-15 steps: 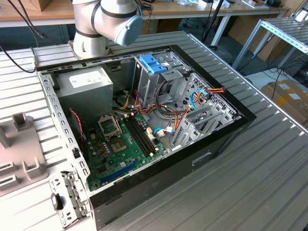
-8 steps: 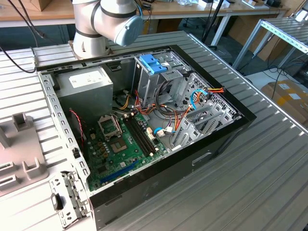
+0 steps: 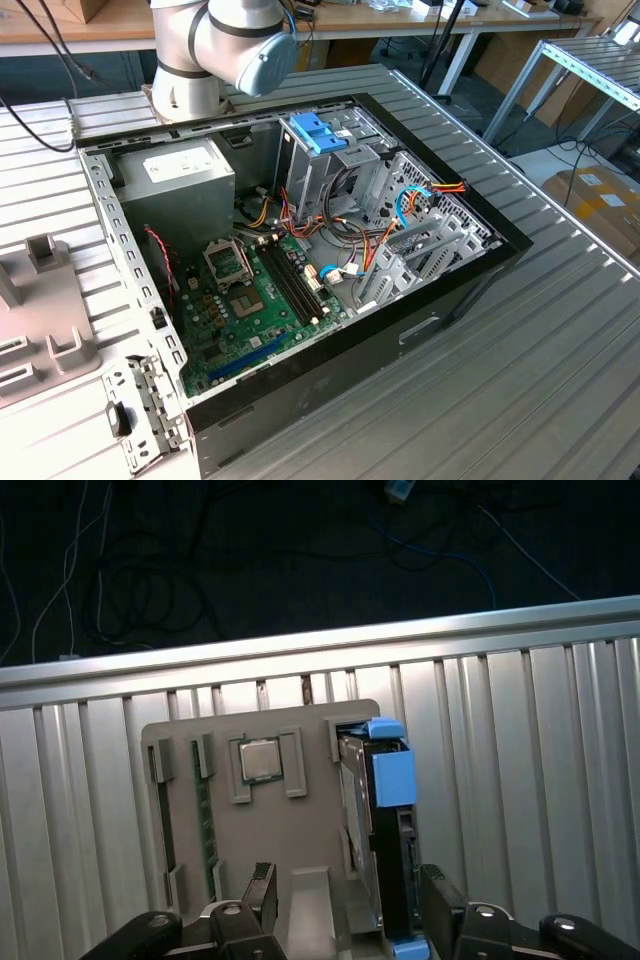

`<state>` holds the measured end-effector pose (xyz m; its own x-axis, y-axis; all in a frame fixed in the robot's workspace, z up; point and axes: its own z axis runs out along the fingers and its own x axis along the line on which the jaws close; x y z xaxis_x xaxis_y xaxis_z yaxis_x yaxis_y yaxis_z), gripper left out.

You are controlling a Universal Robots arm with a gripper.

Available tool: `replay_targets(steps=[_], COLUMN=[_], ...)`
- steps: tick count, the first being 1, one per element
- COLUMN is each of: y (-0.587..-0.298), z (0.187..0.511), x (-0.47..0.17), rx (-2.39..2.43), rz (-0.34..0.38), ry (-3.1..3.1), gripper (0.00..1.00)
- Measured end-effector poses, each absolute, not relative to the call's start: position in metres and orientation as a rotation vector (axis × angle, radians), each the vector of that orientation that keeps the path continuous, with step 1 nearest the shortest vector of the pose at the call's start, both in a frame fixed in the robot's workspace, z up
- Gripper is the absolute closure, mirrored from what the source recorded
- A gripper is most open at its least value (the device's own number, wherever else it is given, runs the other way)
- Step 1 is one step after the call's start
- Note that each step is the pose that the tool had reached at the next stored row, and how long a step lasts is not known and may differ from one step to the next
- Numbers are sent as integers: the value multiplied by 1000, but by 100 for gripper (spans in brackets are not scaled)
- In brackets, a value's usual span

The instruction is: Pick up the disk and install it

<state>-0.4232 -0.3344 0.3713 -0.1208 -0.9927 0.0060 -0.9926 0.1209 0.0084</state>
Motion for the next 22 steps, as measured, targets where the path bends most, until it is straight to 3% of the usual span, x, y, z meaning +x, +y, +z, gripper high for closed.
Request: replay_targets(steps=[22], y=[-313], z=[360], x=[-434], rx=[2085], rz=[-4], ry=[-2337], gripper=[32])
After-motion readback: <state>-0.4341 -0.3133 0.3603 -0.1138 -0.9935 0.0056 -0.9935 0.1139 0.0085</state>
